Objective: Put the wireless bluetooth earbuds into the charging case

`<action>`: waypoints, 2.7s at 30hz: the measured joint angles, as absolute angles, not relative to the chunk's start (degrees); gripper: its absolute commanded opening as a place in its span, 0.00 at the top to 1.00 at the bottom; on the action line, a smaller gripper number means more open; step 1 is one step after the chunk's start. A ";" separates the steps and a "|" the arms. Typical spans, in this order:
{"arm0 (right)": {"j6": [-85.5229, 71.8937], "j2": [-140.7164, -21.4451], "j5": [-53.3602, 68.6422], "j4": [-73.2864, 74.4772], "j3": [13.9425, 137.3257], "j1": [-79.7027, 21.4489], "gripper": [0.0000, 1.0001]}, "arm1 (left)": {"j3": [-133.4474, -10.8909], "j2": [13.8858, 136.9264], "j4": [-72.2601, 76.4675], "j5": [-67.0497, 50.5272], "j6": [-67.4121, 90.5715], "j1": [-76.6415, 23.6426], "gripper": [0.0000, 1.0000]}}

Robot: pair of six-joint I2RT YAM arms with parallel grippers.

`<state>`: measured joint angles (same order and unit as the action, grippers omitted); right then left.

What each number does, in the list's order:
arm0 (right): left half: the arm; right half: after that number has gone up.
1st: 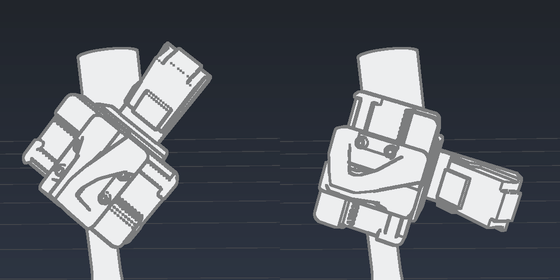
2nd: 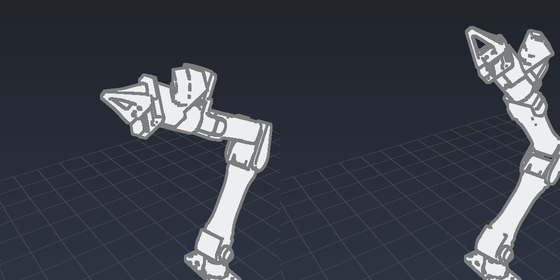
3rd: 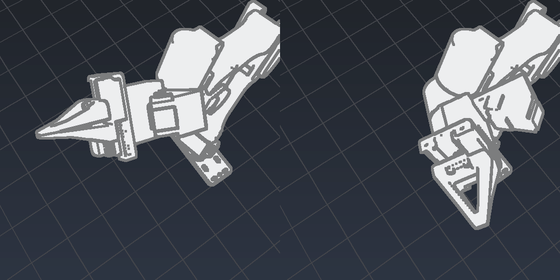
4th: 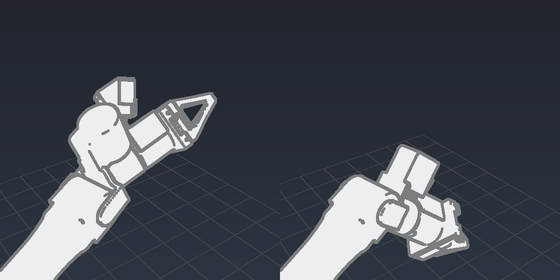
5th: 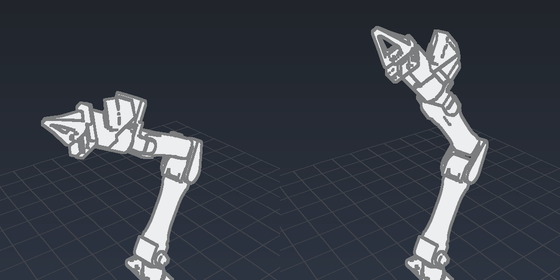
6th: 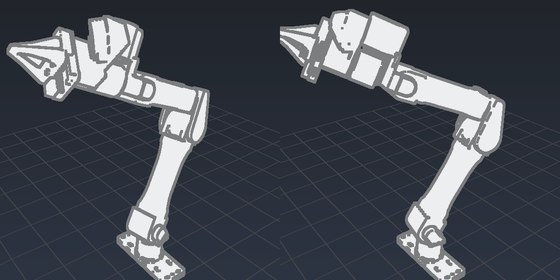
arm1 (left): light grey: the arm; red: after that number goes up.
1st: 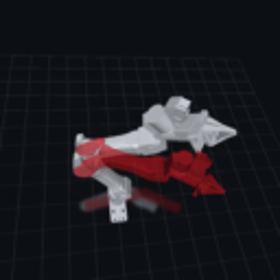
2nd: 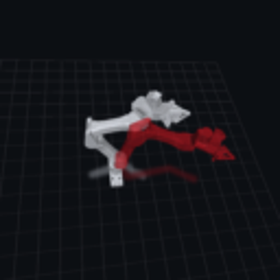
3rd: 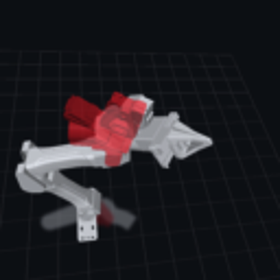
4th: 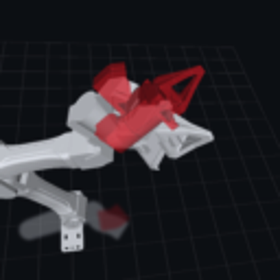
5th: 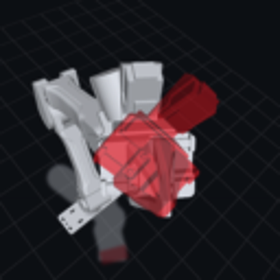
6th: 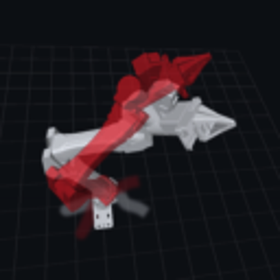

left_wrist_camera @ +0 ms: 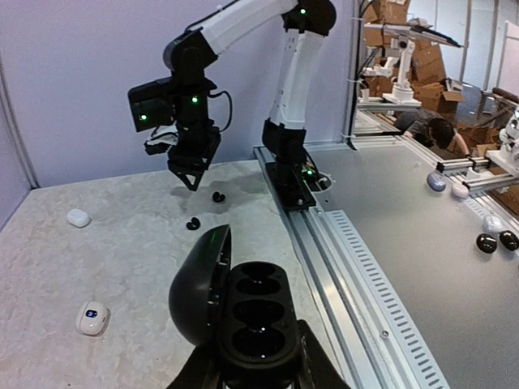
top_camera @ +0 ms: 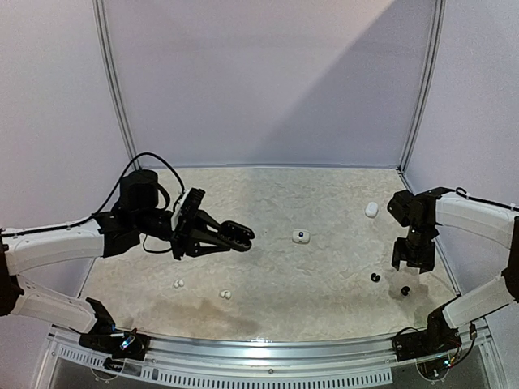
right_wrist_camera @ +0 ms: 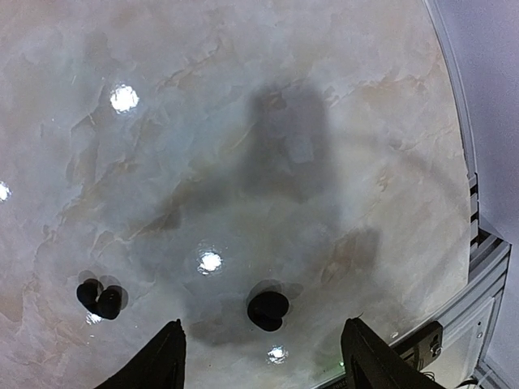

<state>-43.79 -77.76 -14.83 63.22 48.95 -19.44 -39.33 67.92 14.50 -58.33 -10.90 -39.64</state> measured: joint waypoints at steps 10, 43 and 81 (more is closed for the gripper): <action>-41.47 -77.76 -13.28 62.46 48.27 -17.54 0.41 | -39.94 75.37 14.50 -67.29 -18.22 -39.88 1.00; -47.83 -80.88 -5.54 53.47 39.20 -14.00 0.67 | -40.51 72.79 11.22 -66.52 -20.40 -39.24 1.00; -78.94 -78.74 -1.98 45.69 37.54 -39.51 0.83 | -39.09 68.82 14.35 -63.83 -20.95 -38.81 1.00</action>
